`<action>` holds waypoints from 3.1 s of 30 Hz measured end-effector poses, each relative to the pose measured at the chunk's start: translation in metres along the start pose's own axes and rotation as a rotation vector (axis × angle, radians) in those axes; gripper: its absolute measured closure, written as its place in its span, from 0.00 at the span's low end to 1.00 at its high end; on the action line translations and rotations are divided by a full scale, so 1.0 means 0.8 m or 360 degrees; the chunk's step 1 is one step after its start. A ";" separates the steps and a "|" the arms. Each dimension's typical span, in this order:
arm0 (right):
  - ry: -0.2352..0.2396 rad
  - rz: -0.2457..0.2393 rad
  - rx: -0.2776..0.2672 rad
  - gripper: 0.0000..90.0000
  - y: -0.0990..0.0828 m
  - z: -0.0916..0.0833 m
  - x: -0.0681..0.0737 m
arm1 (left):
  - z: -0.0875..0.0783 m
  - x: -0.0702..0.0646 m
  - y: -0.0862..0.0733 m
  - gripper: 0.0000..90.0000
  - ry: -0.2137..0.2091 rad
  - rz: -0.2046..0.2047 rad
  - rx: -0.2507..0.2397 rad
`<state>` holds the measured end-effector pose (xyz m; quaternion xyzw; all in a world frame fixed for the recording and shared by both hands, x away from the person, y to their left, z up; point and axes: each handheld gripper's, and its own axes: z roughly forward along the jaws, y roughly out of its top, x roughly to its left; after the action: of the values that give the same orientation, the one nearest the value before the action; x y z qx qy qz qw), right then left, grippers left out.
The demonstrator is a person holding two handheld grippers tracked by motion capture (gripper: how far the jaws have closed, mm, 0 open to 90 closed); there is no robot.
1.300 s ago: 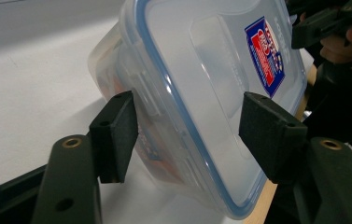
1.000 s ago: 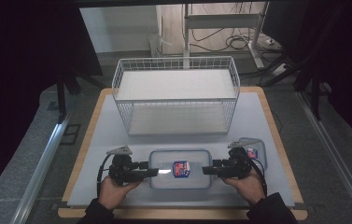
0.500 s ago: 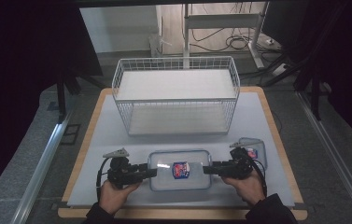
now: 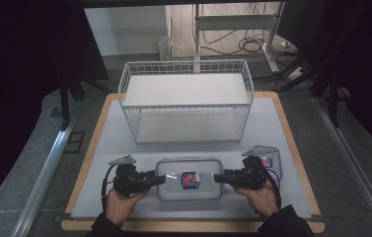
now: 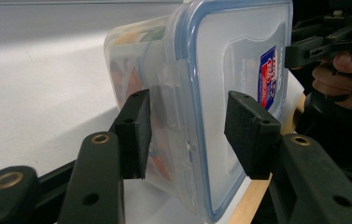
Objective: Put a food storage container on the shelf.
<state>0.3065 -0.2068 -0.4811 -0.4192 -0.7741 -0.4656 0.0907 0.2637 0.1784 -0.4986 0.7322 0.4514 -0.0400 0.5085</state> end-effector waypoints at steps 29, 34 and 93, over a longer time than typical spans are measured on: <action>-0.0022 -0.0172 -0.0192 0.56 0.093 -0.036 0.032 | -0.040 -0.019 0.105 0.58 0.0029 0.0158 -0.0118; -0.0017 -0.0171 -0.0221 0.56 0.116 -0.039 0.033 | -0.045 -0.019 0.128 0.58 0.0033 0.0157 -0.0138; -0.0051 -0.0094 -0.0371 0.55 0.315 -0.048 0.012 | -0.052 0.035 0.322 0.58 -0.0006 0.0013 -0.0279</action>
<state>0.4760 -0.1780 -0.2925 -0.4114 -0.7280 -0.5482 0.0152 0.4443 0.2089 -0.3103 0.6866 0.4491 0.0003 0.5717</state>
